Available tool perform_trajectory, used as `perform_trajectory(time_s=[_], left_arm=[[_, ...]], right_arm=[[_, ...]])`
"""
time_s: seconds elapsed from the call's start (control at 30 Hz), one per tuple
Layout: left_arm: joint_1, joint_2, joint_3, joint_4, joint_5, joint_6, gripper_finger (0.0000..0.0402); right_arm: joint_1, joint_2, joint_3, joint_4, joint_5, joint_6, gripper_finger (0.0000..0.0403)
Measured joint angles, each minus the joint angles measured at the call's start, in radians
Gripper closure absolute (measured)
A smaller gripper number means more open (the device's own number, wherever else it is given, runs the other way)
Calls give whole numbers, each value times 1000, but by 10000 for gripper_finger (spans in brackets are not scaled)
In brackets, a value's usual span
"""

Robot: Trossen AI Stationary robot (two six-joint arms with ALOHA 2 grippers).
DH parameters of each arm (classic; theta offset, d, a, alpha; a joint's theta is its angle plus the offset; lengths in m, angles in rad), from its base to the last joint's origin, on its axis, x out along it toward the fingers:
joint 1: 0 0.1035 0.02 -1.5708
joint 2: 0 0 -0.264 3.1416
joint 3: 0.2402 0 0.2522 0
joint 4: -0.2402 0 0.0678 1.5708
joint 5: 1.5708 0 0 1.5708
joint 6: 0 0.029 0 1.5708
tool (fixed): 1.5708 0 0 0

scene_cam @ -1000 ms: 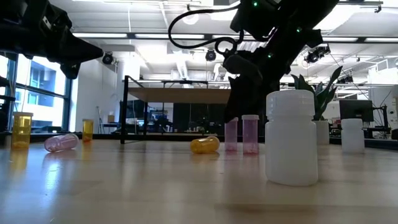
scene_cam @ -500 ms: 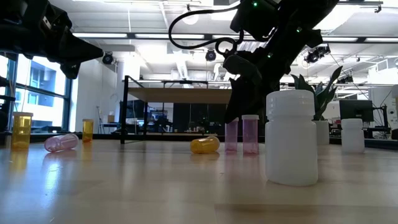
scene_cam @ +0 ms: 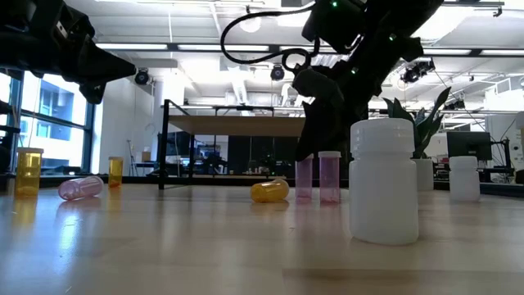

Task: Pick and place medicine bottles onto shelf by color
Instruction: Put the top right pink pill bottle on the shelf

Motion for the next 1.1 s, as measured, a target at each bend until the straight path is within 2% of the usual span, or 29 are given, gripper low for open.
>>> perform_trajectory(time_s=[0.53, 0.73, 1.1], left_arm=[[0, 0, 0, 10, 0, 0, 382], [0, 0, 0, 7, 0, 0, 382], [0, 0, 0, 6, 0, 0, 382]], right_arm=[[-70, 0, 293, -196, -1, -27, 297], [-136, 0, 414, -239, 0, -79, 297], [-315, 0, 648, -434, 10, -210, 297]])
